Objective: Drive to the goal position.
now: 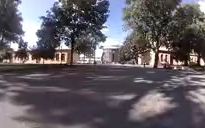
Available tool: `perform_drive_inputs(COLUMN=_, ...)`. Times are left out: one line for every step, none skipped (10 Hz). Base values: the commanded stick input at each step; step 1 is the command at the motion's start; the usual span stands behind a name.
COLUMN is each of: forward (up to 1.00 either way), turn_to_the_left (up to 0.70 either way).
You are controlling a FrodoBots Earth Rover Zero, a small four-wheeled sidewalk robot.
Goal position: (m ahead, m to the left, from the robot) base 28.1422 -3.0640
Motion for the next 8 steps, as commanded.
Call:
perform_drive_inputs(forward=1.0, turn_to_the_left=-0.4)
perform_drive_inputs(forward=1.0, turn_to_the_left=-0.25)
perform_drive_inputs(forward=1.0, turn_to_the_left=0.0)
perform_drive_inputs(forward=1.0, turn_to_the_left=0.0)
perform_drive_inputs(forward=1.0, turn_to_the_left=0.0)
perform_drive_inputs(forward=1.0, turn_to_the_left=0.0)
perform_drive_inputs(forward=1.0, turn_to_the_left=0.0)
perform_drive_inputs(forward=1.0, turn_to_the_left=0.0)
